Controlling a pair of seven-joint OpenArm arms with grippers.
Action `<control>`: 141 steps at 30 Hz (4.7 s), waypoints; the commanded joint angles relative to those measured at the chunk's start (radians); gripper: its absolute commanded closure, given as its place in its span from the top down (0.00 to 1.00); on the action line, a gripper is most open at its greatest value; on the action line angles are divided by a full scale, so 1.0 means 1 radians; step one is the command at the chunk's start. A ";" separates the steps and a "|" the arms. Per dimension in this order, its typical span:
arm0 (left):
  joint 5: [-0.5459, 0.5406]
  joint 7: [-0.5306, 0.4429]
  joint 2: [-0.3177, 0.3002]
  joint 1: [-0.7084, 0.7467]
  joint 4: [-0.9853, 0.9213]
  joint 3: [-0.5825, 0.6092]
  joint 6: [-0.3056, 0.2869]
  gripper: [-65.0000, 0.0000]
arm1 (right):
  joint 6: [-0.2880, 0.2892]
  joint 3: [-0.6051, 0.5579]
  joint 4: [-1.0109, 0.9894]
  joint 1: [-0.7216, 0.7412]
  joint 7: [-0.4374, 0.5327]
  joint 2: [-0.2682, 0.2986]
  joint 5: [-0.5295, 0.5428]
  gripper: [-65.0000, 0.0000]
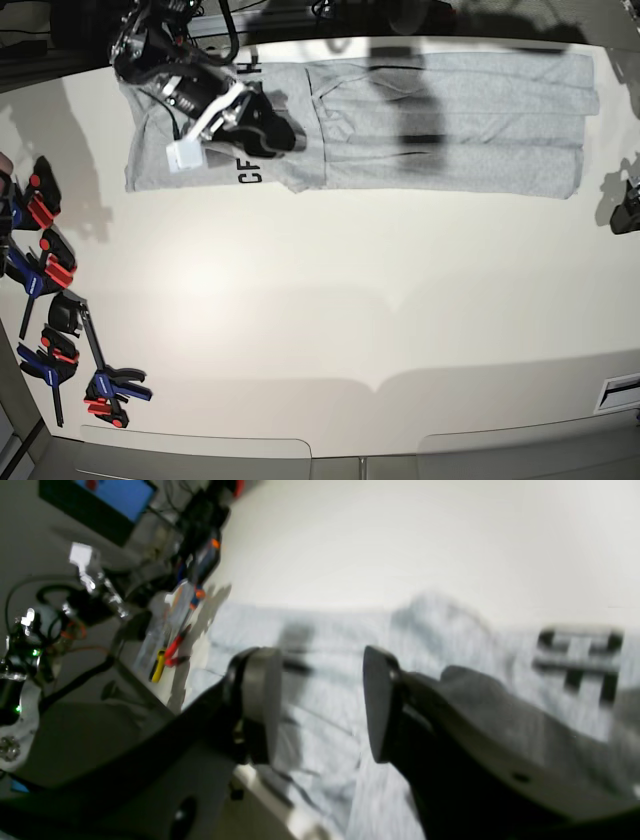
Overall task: Fold the T-shirt properly
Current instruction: 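Grasp the sleeve end with the right gripper and fold it inward, then grasp the opposite shirt end with the left gripper and fold it inward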
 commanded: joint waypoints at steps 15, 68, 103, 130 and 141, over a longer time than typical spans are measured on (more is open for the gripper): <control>-0.137 0.006 0.103 0.232 0.016 -0.209 -0.009 0.44 | 0.013 -0.009 0.021 0.034 0.037 0.003 0.026 0.39; 0.016 -0.086 0.387 0.302 0.016 -0.051 -0.009 0.08 | 0.013 -0.154 0.021 0.053 0.109 0.003 -0.107 0.39; -0.096 -0.002 0.575 0.421 0.620 0.015 -0.009 0.00 | 0.013 0.224 0.020 0.068 0.240 0.126 -0.294 0.39; 0.173 -0.087 0.702 0.325 0.619 0.512 -0.009 0.00 | -0.143 0.224 0.020 0.067 0.301 0.156 -0.522 0.39; 0.204 -0.085 0.706 0.305 0.619 0.537 -0.009 0.28 | -0.143 0.220 0.020 0.067 0.301 0.156 -0.488 0.39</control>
